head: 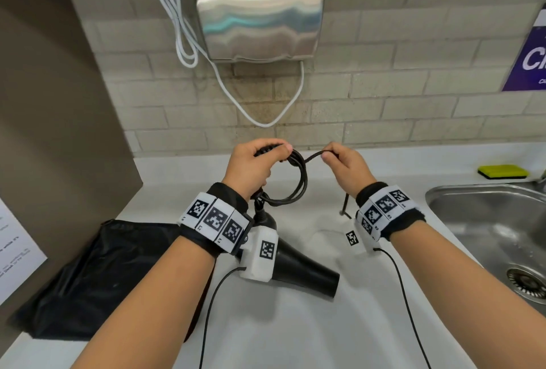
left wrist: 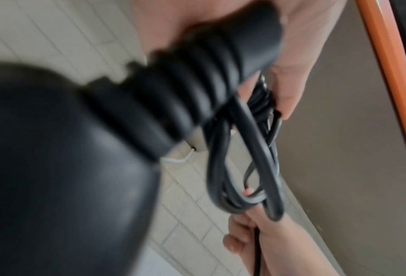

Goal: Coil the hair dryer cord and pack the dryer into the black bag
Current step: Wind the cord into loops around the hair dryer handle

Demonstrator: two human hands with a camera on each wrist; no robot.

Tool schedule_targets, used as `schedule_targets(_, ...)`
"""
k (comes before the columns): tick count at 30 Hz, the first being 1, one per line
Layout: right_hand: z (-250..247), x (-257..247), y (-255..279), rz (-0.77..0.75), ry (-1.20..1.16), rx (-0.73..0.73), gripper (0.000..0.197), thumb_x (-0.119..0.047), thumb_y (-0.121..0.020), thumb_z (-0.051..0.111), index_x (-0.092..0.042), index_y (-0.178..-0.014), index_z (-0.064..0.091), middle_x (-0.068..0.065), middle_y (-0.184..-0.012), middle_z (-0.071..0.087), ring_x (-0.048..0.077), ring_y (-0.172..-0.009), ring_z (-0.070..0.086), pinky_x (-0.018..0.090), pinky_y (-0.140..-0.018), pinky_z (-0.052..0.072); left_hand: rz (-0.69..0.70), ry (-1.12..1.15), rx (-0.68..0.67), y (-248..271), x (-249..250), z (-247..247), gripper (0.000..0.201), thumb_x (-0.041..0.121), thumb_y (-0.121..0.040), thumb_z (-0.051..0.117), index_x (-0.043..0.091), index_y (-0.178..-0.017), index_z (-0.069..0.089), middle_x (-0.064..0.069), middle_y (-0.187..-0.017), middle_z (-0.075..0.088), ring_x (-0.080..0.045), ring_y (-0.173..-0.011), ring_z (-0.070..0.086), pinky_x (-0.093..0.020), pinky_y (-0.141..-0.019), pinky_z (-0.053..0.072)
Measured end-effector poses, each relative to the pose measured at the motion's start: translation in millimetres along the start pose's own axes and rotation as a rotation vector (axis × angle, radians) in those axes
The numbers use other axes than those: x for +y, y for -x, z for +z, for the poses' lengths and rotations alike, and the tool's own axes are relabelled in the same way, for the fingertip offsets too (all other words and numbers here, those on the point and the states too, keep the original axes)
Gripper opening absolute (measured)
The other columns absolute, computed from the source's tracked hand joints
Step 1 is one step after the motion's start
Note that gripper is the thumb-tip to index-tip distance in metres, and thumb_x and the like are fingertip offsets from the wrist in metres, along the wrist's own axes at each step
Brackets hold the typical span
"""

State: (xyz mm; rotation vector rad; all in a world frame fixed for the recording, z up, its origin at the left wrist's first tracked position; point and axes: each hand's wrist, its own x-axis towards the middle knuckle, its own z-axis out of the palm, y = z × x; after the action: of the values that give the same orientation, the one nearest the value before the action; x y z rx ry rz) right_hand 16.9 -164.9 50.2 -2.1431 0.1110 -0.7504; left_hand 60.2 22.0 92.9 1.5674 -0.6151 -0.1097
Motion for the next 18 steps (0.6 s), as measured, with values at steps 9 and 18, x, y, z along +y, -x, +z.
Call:
schedule_targets(9, -3, -53, -7, -0.124, -0.242, 0.250, 0.019, -0.021, -0.083, 0.046, -0.029, -0.066, 0.049, -0.014, -0.056, 0.043, -0.001, -0.049, 0.040, 0.022, -0.056, 0.035, 0.133, -0.258, -0.081, -7, -5, 8, 0.004, 0.028, -0.083, 0.067, 0.027, -0.087, 0.066, 0.014, -0.076, 0.063, 0.003, -0.064, 0.054, -0.018, -0.065, 0.041)
schedule_targets(18, 6, -85, 6, -0.277, -0.334, 0.205, 0.020, -0.013, -0.083, 0.044, -0.026, -0.068, 0.050, -0.011, -0.061, 0.045, -0.001, -0.055, 0.043, 0.016, -0.059, 0.037, 0.169, -0.310, -0.167, -2, 0, 2, 0.021, 0.044, -0.077, 0.063, 0.061, -0.088, 0.059, 0.010, -0.085, 0.067, -0.010, -0.064, 0.059, -0.034, -0.072, 0.054)
